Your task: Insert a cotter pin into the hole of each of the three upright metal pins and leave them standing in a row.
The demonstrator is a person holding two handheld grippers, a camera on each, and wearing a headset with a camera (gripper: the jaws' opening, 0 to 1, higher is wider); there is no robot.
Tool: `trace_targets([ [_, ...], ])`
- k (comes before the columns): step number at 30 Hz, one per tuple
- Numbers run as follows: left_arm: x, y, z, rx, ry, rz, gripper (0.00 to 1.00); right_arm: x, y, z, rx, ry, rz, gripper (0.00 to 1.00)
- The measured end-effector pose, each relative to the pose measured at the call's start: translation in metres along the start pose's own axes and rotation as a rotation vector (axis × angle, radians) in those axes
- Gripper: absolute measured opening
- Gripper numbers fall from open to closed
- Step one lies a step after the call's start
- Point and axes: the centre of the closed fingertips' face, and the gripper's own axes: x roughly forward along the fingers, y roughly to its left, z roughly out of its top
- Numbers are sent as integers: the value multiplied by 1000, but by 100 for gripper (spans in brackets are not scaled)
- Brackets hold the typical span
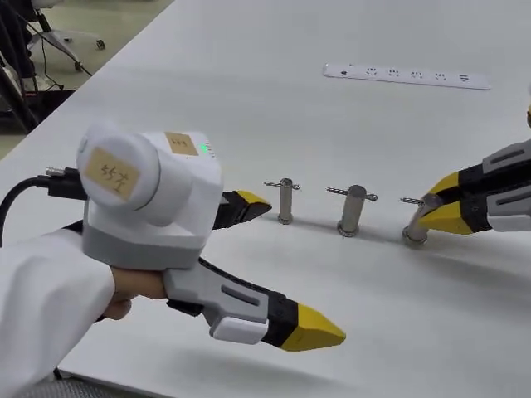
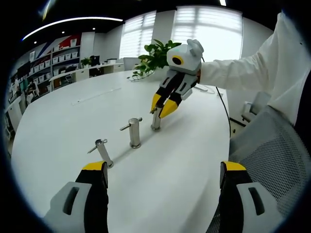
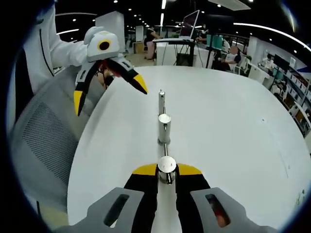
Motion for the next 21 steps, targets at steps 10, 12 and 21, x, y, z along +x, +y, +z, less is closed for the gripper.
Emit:
trace_targets([
  [10,-1,6,-10,-9,47,29,95,4,-1,-2,-2,-13,23,8],
  [12,-1,6,-10,-13,45,26,95,4,-2,-2,-3,-11,22,8],
  [21,-2,6,-11,-27,43,35,94,3,-1,-2,9,-29,38,8],
])
